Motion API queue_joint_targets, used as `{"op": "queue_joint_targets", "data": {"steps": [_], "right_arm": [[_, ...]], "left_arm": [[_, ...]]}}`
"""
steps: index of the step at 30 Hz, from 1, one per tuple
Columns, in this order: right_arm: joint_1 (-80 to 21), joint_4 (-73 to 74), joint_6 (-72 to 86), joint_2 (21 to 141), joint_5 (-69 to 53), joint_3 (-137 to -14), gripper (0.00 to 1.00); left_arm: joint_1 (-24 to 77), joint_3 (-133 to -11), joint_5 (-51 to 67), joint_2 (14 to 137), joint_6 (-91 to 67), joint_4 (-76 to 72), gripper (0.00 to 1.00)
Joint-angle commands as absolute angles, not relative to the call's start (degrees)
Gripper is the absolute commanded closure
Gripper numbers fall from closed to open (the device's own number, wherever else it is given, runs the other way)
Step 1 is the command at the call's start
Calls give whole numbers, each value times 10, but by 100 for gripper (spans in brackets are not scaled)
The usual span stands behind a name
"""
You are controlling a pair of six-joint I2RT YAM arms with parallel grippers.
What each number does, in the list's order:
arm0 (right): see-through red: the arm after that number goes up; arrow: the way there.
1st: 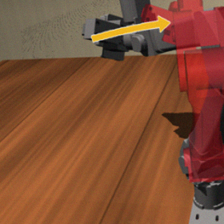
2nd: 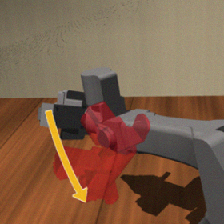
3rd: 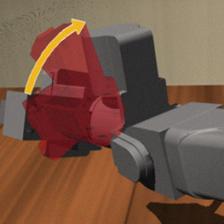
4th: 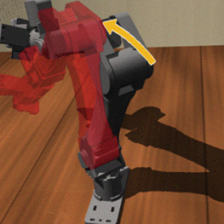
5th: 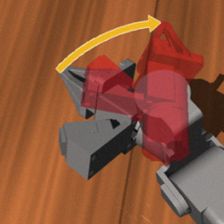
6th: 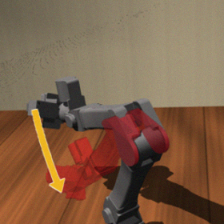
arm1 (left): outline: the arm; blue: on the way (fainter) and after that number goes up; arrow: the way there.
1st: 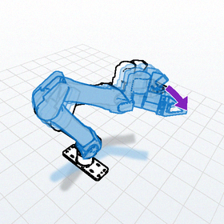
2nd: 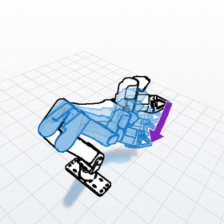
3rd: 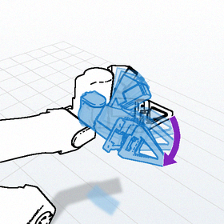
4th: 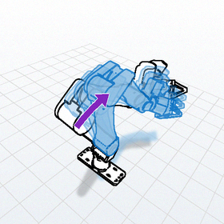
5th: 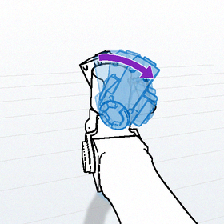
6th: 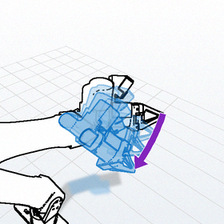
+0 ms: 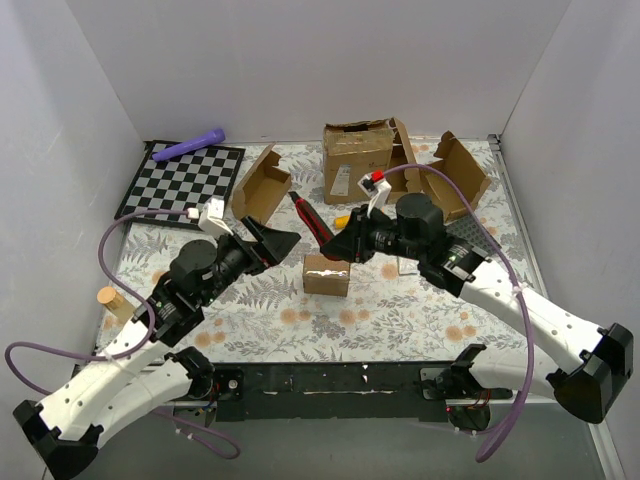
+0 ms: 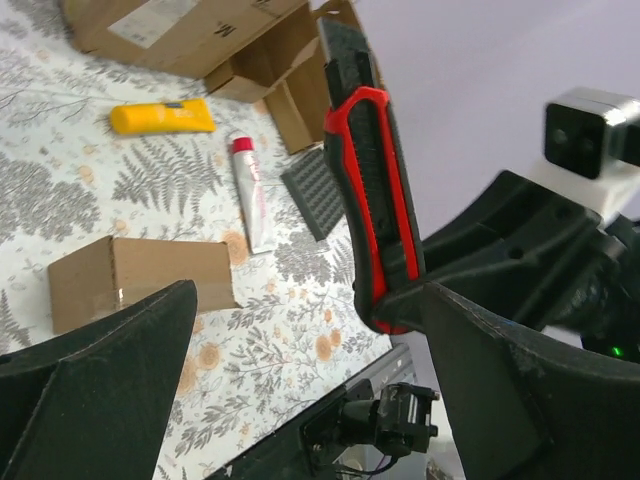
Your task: Unpack the express box
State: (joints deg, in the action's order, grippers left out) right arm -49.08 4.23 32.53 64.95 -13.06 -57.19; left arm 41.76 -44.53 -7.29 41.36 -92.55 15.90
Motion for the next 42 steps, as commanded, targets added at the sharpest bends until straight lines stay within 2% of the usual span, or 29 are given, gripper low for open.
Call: {"op": "queue_joint_targets", "data": {"steps": [1,10,18,24,28,31,36,42], "right_arm": [[-440,108,312,617,-278,-609,99],[-395,141,287,580,-401,-604,99],[-393,407,114,626,-377,-682,99],[-393,492,30,628,-361,-686,99],[-398,493,11,615,-376,-683,99],[-403,485,3,606,-405,-679,99],[-403,463,3,586,-451,-678,99],[-404,453,5,581,-466,-684,99]], "left_arm": [[418,-403,-12,373,-875,62,5],[418,-387,69,343,-829,-18,3],[418,-509,76,401,-625,92,2],[418,-537,220,434,-506,91,2],[419,-588,370,501,-434,176,8],[418,-622,422,555,-398,217,15],[417,-666,496,647,-345,283,34],[417,-668,550,678,-342,276,40]]}}
